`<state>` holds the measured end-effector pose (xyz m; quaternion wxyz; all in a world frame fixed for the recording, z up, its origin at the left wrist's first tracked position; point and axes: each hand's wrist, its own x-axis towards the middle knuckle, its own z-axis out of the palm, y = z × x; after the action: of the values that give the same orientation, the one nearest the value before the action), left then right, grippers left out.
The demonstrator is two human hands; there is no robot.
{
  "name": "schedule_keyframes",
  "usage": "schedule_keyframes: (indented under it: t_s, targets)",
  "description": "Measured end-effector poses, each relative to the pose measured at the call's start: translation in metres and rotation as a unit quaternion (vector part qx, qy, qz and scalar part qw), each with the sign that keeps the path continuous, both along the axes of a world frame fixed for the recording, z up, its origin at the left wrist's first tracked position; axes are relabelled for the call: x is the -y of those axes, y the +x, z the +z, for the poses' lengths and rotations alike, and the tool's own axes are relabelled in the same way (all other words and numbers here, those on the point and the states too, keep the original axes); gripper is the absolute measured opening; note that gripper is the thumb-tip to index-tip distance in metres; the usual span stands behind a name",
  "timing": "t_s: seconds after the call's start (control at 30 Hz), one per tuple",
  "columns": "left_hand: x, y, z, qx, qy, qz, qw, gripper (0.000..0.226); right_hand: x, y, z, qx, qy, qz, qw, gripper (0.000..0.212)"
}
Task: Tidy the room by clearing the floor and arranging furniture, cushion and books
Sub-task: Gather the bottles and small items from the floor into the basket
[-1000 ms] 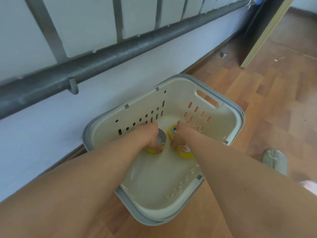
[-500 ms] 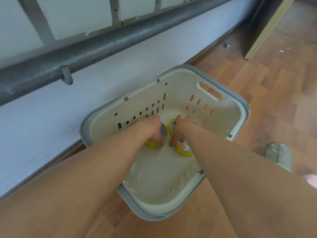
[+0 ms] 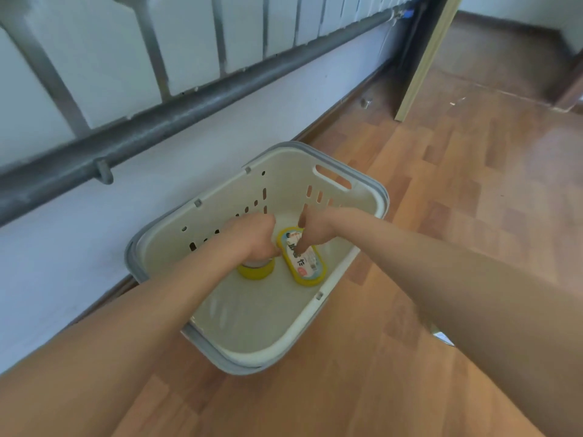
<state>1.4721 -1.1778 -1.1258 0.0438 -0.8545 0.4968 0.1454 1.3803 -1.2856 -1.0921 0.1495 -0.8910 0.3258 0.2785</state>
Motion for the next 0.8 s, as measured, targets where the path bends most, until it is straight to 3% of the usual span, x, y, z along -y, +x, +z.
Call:
schedule_keyframes:
  t_s: [0.2, 0.43, 0.6, 0.8]
  targets:
    - [-0.019, -0.024, 0.049, 0.013, -0.094, -0.025, 0.995, 0.059, -0.007, -0.056, 0.046, 0.105, -0.032, 0.007, 0.994, 0.073]
    - [-0.026, -0.081, 0.094, 0.001, -0.202, -0.086, 0.976, 0.053, -0.017, -0.136, 0.082, 0.262, -0.077, -0.020, 0.962, 0.059]
    - [-0.021, -0.124, 0.100, -0.021, -0.252, -0.156, 0.955, 0.054, -0.016, -0.204, 0.094, 0.303, -0.057, -0.084, 0.948, 0.057]
    - [-0.017, -0.175, 0.088, -0.016, -0.246, -0.244, 0.938, 0.055, -0.006, -0.282, 0.082, 0.317, -0.052, -0.164, 0.933, 0.053]
